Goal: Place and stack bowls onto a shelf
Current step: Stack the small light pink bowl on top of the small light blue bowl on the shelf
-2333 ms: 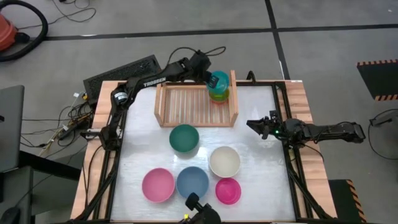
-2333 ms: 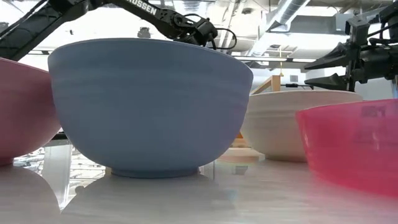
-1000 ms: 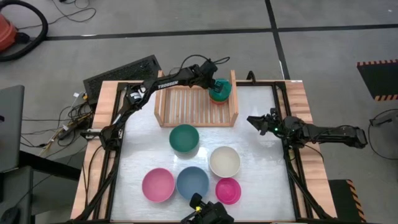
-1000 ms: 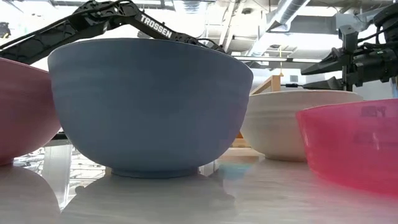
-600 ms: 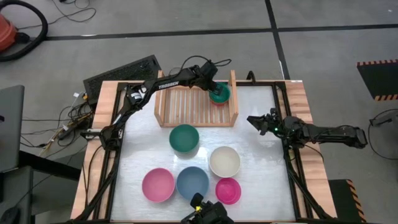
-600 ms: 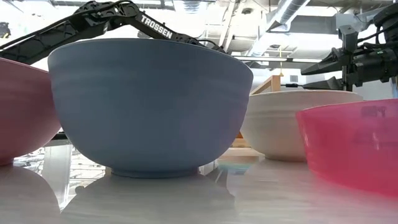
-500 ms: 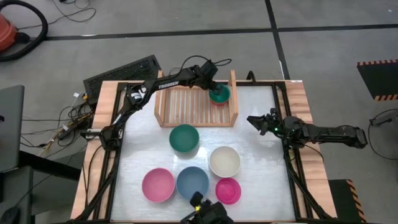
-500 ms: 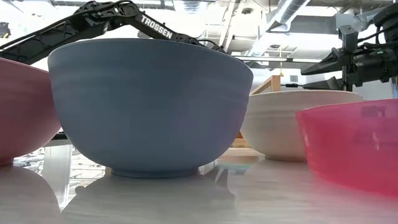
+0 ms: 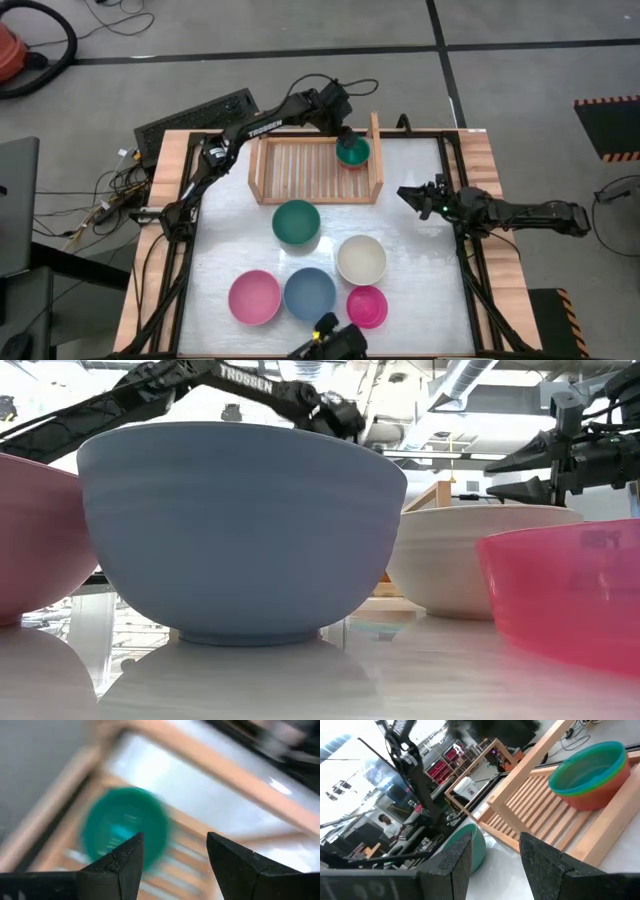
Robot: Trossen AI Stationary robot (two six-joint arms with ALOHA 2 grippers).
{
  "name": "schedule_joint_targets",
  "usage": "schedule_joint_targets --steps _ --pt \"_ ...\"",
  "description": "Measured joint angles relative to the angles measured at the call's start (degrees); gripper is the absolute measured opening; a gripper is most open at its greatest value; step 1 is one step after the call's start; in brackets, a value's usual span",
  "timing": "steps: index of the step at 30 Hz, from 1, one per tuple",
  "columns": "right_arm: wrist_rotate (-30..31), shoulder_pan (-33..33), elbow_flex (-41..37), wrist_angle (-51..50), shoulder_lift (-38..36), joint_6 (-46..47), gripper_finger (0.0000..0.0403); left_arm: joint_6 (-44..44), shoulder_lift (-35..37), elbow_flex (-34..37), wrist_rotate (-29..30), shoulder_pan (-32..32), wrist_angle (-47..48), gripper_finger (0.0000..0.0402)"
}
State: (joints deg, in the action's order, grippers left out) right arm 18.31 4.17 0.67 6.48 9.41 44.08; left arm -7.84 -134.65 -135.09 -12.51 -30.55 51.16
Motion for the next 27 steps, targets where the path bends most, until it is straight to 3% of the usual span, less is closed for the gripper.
schedule_joint_targets --steps 4,10,18,27 --pt "-0.40 -0.93 0.02 -0.79 0.04 0.38 0.0189 6.29 7.07 3.13 -7.92 3.37 0.66 0.0198" --pt "-0.57 -2.76 0.09 -1.99 0.02 0.48 0.0189 13.33 16.49 3.11 -4.65 14.47 6.00 0.0198" --pt "-3.31 -6.37 0.24 -3.26 0.00 1.09 0.0189 8.05 20.35 3.11 10.68 35.05 2.25 0.0198" --pt "-4.19 -10.24 0.28 -3.82 0.01 1.55 0.0189 5.64 16.13 3.24 24.66 51.57 -2.41 0.0198"
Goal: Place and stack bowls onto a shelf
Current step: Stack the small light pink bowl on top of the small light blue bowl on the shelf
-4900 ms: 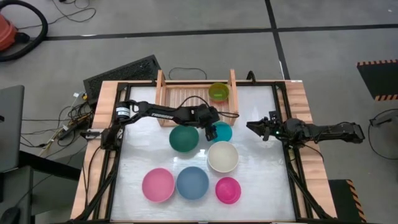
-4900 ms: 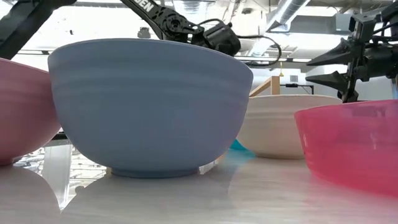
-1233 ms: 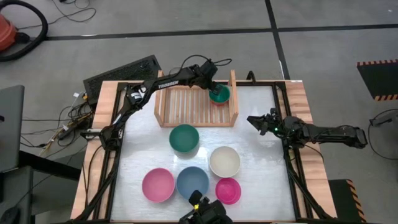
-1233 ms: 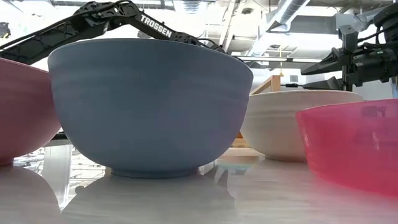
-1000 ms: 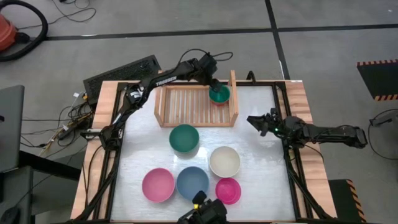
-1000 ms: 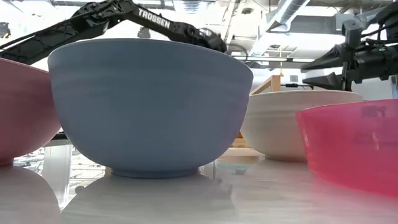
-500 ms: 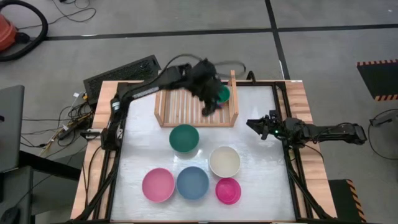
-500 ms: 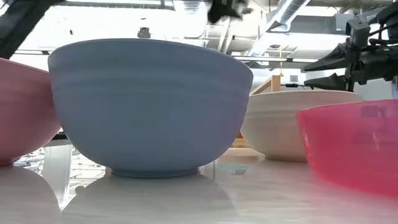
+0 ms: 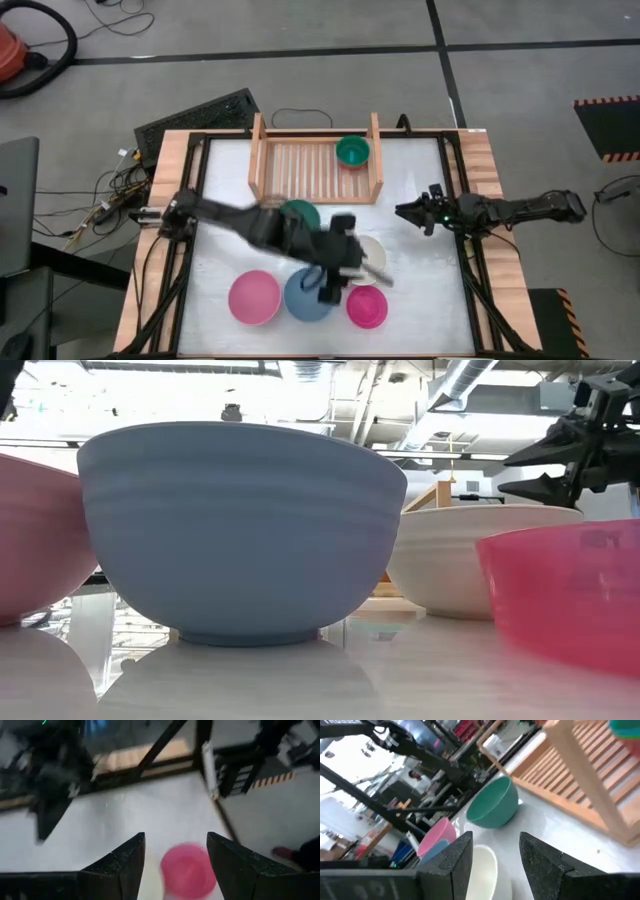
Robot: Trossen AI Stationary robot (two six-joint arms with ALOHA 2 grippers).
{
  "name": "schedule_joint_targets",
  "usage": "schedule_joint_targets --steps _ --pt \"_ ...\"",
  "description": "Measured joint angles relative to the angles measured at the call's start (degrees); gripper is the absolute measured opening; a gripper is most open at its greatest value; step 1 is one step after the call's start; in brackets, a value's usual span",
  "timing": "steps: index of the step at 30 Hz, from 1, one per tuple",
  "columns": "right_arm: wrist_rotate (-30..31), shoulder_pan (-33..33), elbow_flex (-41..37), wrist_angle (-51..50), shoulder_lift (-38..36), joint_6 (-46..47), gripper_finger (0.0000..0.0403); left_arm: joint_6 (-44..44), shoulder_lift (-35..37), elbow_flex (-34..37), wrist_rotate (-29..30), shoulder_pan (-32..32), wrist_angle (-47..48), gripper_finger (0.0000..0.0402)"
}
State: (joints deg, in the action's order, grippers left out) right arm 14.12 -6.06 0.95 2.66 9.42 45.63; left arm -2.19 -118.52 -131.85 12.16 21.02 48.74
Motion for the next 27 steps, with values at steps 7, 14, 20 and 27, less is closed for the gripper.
schedule_joint_targets --steps 7,14,20,27 --pt "-0.81 -2.32 0.04 -0.69 0.80 -0.03 0.0189 2.10 -6.66 -0.10 0.64 4.20 -7.80 0.0198" --pt "-0.90 -3.31 0.02 -0.93 2.31 0.35 0.0189 2.88 -14.21 -0.07 -4.88 3.62 -15.77 0.0198" --pt "-0.90 -3.76 0.02 -1.04 2.31 0.42 0.0189 -1.41 -17.31 -0.07 -9.10 2.81 -16.28 0.0198" --pt "-0.88 -4.33 0.00 -1.11 2.32 0.61 0.0189 -2.46 -19.90 0.01 -4.24 4.72 -11.72 0.0195"
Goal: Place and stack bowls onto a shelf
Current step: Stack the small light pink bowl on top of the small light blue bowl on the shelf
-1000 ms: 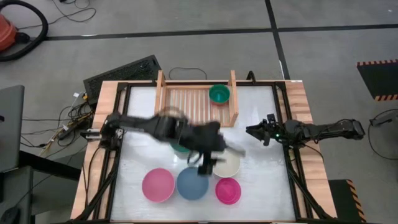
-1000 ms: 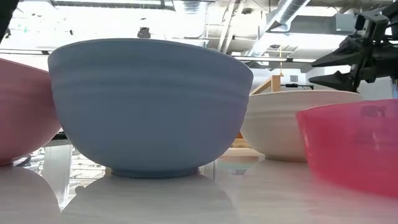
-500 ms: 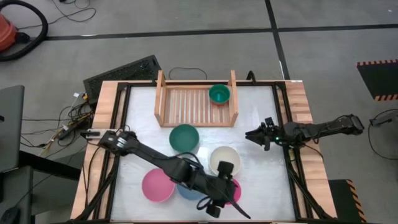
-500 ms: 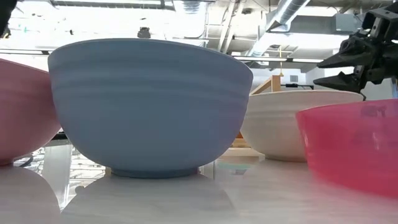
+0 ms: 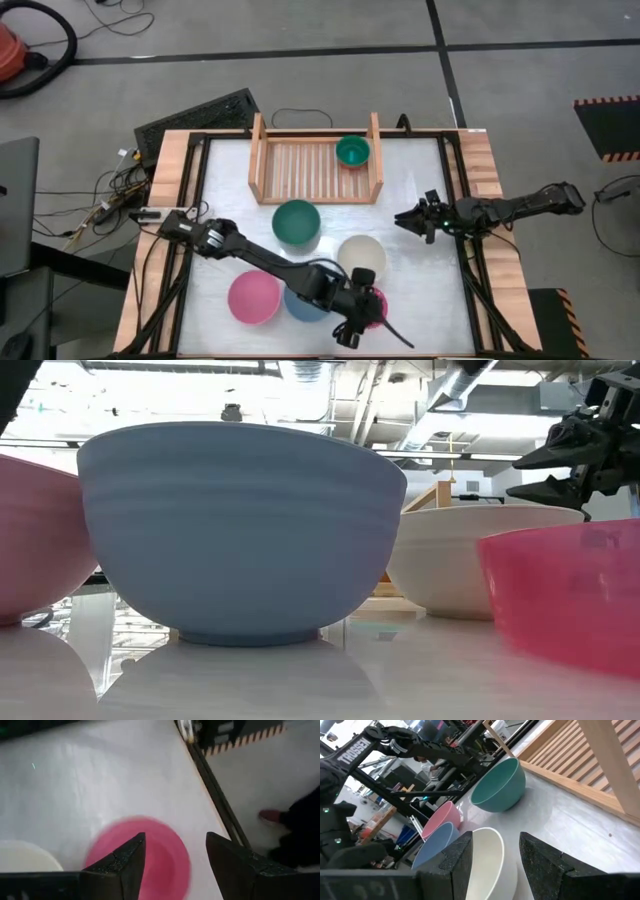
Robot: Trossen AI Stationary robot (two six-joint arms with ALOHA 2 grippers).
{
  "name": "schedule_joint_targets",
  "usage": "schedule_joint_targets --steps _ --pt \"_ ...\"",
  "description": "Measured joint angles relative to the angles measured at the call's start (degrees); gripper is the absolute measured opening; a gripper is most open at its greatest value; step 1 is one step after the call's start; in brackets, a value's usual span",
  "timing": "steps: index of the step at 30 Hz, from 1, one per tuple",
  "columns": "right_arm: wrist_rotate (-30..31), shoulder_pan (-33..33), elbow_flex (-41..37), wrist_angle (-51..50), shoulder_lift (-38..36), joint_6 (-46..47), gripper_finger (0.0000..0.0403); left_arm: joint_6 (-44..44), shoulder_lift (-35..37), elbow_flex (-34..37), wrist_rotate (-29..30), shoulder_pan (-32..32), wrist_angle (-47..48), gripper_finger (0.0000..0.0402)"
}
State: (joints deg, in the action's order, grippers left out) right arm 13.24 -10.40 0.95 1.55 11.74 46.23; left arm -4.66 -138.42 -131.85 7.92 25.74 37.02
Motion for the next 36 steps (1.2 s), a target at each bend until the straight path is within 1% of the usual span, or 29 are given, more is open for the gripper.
schedule_joint_targets --steps 2,4,6,11,17,22,25,30,33,36 --pt "0.04 -0.17 0.00 0.14 -0.02 -0.04 0.0189 -0.79 -0.14 -0.03 0.94 1.00 0.82 0.0192" --pt "0.08 -0.13 0.00 0.03 -0.01 -0.14 0.0189 -1.92 -0.91 -0.20 0.62 1.57 -0.20 0.0190" --pt "0.17 -0.13 -0.02 0.10 -0.04 -0.15 0.0189 -2.91 -1.48 -0.09 0.60 2.13 0.72 0.0190" --pt "0.22 -0.11 -0.02 0.04 0.02 -0.17 0.0189 -2.15 -2.45 -0.03 2.89 2.66 1.06 0.0189" --pt "0.34 -0.11 -0.04 0.01 0.00 -0.17 0.0189 -4.31 -5.73 -0.03 1.81 2.75 -0.28 0.0189" --pt "0.35 -0.08 -0.07 0.09 -0.03 -0.19 0.0189 -6.58 -6.88 -0.20 2.10 2.94 -0.09 0.0189" --pt "0.34 -0.08 -0.07 0.06 -0.02 -0.21 0.0189 -7.72 -7.60 -0.01 3.82 2.97 2.93 0.0186" --pt "0.33 -0.08 -0.07 -0.01 -0.02 -0.35 0.0189 -10.20 -9.08 -0.03 1.69 2.81 4.61 0.0153" --pt "0.32 -0.08 -0.07 -0.03 -0.02 -0.39 0.0189 -10.68 -9.43 -0.03 1.52 2.76 5.05 0.0123" --pt "0.33 -0.08 -0.07 -0.03 -0.02 -0.39 0.0189 -10.65 -9.43 -1.18 1.44 2.77 6.14 0.0084"
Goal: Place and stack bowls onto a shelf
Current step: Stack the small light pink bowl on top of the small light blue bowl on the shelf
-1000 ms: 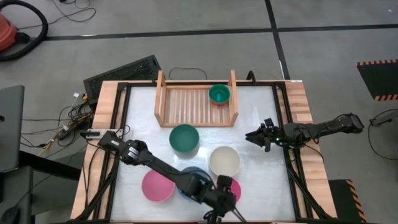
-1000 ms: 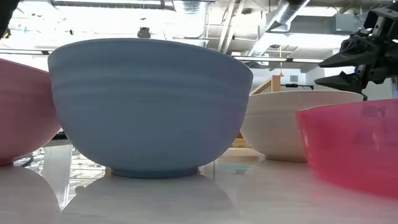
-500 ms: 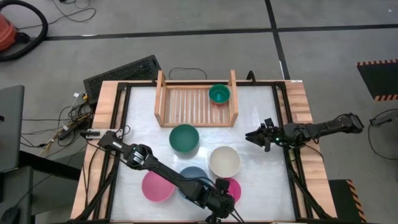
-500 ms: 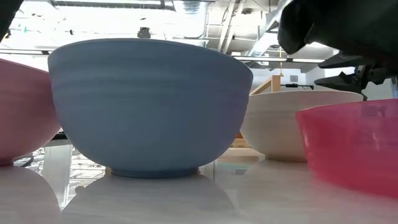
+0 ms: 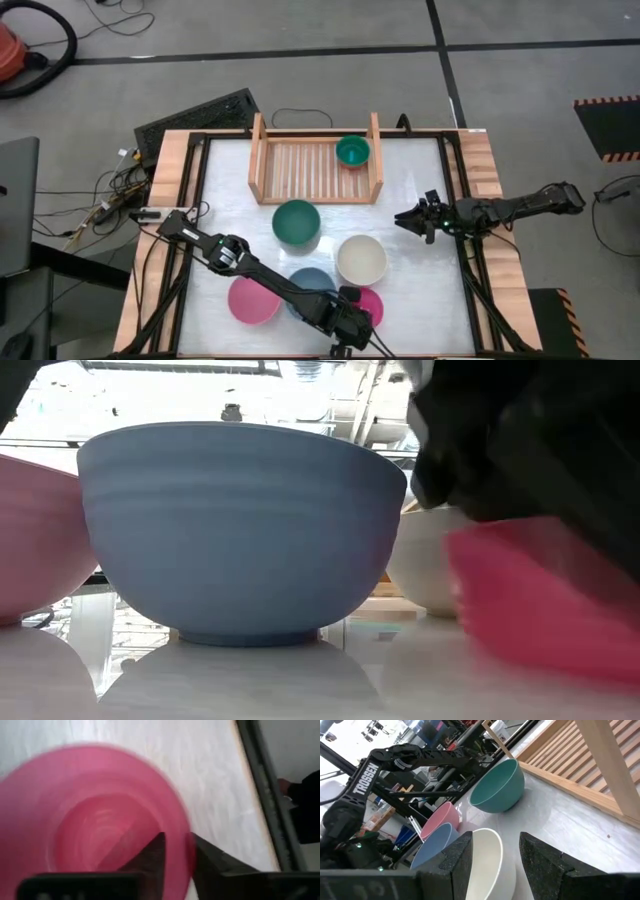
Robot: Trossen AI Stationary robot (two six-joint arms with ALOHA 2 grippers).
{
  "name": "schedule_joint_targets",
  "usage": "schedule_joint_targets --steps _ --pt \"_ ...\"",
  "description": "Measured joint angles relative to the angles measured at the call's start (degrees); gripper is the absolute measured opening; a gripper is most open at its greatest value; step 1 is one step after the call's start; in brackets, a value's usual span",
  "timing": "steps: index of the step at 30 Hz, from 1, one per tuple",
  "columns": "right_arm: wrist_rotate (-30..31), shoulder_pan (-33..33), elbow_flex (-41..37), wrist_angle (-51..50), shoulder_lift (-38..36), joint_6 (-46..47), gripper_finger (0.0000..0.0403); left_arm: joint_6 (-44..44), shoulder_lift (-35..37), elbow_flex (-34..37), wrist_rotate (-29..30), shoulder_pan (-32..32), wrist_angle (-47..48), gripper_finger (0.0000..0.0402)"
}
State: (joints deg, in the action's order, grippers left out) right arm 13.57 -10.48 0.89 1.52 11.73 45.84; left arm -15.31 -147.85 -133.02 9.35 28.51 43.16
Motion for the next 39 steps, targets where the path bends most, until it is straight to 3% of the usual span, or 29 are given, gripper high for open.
schedule_joint_targets --steps 4,6,12,20,25,29,31,39 --pt "-0.01 0.00 0.00 -0.02 0.00 -0.24 0.0189 0.01 0.00 -1.97 -0.28 0.02 0.95 0.0020" --pt "-0.01 0.00 0.00 0.00 0.00 -0.24 0.0189 -0.05 0.68 -1.70 -0.25 0.02 -0.28 0.0007" --pt "-0.01 0.00 0.00 0.07 0.00 -0.24 0.0189 -0.49 5.98 -1.99 2.55 -0.13 -0.03 0.0001" --pt "-0.01 0.00 0.00 0.07 0.00 -0.44 0.0189 -3.45 14.16 -1.82 4.07 -2.65 9.51 0.0000" --pt "-0.10 0.00 0.00 0.00 0.00 -0.72 0.0189 1.90 20.82 -1.87 10.88 -6.26 10.81 0.0000" --pt "-0.19 0.00 0.00 -0.02 0.00 -0.87 0.0189 11.24 25.01 -1.87 20.18 -11.73 12.74 0.0000" --pt "-0.20 0.00 0.00 -0.04 0.02 -0.85 0.0189 15.85 26.53 -1.89 22.17 -15.92 12.70 0.0000" --pt "0.09 0.09 0.00 0.00 0.00 -0.34 0.0189 31.20 26.26 -1.82 10.42 -35.80 12.33 0.0000"
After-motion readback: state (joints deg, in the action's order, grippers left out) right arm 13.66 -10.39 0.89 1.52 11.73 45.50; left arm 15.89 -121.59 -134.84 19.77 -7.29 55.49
